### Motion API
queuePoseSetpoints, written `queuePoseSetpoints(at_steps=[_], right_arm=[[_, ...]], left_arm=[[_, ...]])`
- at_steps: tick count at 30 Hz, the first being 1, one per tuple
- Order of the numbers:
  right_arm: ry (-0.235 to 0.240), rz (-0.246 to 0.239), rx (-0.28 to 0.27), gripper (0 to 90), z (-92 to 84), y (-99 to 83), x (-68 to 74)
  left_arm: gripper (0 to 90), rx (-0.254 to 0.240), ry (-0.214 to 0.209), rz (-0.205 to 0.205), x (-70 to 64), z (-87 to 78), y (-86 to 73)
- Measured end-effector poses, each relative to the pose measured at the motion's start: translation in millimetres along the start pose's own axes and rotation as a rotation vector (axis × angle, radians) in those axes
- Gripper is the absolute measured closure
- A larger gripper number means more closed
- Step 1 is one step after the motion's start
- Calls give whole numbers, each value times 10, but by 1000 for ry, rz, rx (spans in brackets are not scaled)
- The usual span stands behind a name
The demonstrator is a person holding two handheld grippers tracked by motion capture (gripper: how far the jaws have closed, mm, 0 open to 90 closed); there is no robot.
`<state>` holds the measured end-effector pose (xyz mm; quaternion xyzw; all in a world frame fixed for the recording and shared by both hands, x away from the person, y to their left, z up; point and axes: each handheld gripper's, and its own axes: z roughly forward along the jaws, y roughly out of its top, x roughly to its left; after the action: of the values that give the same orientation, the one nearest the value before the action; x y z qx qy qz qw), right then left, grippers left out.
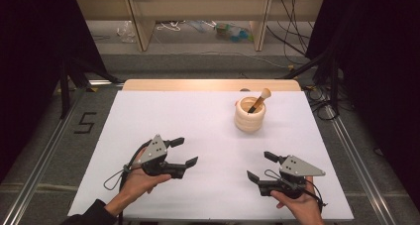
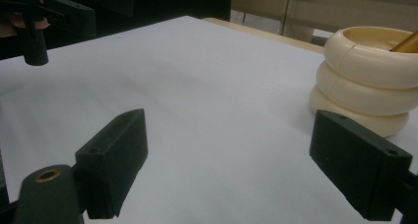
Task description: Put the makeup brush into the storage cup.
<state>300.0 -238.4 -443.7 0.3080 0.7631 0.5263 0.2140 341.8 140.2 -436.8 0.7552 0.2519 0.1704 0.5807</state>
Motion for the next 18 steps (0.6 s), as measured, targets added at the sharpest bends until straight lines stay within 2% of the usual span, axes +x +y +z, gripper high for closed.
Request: queuePoseSetpoints(at_steps=[5,7,8,10,11,12,13,14,15,16,18], right_arm=[[-1,1,1,156,0,0,1],[7,4,-27,157,25,-8,1],[-2,1,0,156,2,-1,2],[11,4,-32,157,30,-9,1],[10,4,-31,156,30,-9,2],[-2,2,-6,156,8,-3,2],[7,5,-27,156,25,-8,1],[-2,2,2,157,1,-1,-1],[8,7,-38,156,35,-12,-1],[-3,2,2,157,1,-1,-2],[-1,4,-11,157,10,-5,-1]], left_arm=[[218,-4,6,-4,-11,-73,-43],[218,-8,15,-1,-11,-95,-62],[218,-6,19,-2,-7,-105,-72],[217,-5,25,-16,-1,-125,-94],[217,-3,27,-29,-3,-135,-106],[217,-6,23,-40,-7,-142,-115],[217,-5,21,-41,-12,-147,-121],[217,-1,22,-34,-16,-154,-122],[217,-2,23,-35,-22,-159,-125],[217,-4,21,-26,-21,-164,-125],[217,-9,21,-31,-32,-163,-134]])
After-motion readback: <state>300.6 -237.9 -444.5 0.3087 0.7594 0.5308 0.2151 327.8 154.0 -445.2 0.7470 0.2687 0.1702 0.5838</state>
